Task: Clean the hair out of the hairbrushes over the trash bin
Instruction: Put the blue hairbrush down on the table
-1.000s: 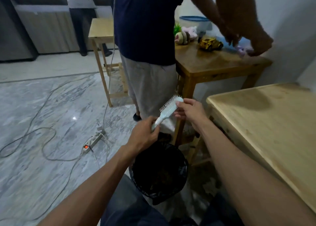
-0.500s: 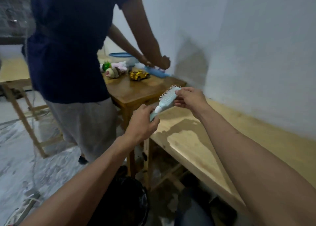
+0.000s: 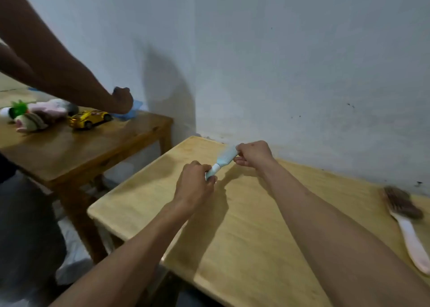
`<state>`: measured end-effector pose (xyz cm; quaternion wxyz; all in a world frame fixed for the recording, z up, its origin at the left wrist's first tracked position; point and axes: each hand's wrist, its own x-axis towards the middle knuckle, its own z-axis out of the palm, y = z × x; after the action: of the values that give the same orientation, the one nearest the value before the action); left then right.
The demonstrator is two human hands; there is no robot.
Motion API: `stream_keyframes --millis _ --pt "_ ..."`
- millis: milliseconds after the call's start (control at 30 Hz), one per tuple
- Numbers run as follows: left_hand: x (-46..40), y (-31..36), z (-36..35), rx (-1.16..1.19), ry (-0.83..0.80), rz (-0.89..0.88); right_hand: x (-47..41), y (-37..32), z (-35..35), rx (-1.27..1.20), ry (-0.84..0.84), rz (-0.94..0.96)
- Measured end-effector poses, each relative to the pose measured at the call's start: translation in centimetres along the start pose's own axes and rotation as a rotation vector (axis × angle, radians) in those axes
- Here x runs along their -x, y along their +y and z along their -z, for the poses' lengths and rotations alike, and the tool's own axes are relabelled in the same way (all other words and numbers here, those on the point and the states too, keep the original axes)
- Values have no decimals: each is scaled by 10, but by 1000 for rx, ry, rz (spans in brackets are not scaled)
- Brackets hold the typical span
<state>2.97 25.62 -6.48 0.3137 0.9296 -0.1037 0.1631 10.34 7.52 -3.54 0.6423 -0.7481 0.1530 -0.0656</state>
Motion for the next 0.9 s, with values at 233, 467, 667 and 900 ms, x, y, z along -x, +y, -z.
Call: stream_keyframes --millis 233,467,667,900 --pt "-41 8 -53 36 -95 28 -61 25 15 62 78 -69" --pt "-68 12 -74 36 -86 33 -94 30 21 211 129 -80" --pt "-73 13 -77 47 -110 40 -104 32 20 245 134 -79" --pt "-72 16 -71 31 -120 102 -88 23 29 274 125 -65"
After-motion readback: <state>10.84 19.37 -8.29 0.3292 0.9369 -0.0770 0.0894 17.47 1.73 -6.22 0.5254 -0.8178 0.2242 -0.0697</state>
